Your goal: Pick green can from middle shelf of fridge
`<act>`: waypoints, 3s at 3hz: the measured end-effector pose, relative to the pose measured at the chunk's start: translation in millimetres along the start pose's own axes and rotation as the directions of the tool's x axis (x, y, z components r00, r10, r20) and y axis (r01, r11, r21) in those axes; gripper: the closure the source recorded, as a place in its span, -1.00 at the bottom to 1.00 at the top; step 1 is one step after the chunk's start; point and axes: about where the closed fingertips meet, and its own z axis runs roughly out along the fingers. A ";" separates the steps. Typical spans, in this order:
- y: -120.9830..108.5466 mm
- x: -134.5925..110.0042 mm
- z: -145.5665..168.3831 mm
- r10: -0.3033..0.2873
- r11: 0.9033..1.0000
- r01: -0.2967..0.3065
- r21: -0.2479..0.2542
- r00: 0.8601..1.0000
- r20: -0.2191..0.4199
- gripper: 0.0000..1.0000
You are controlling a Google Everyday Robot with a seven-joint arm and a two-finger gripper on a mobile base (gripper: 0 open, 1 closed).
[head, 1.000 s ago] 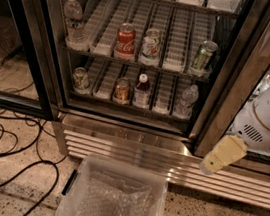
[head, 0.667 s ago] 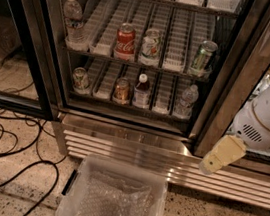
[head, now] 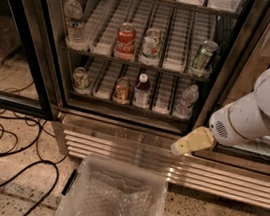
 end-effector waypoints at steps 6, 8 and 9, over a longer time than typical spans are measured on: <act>-18.6 -79.1 92.4 0.322 0.942 -0.334 0.020 0.923 0.212 -1.00; -18.2 -84.7 93.8 0.351 0.931 -0.364 0.012 0.906 0.237 -1.00; -24.6 -104.0 98.7 0.334 0.929 -0.367 0.048 0.887 0.318 -1.00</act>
Offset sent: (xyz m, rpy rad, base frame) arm 0.0305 0.0165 -0.0123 0.0775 -0.0057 -0.0659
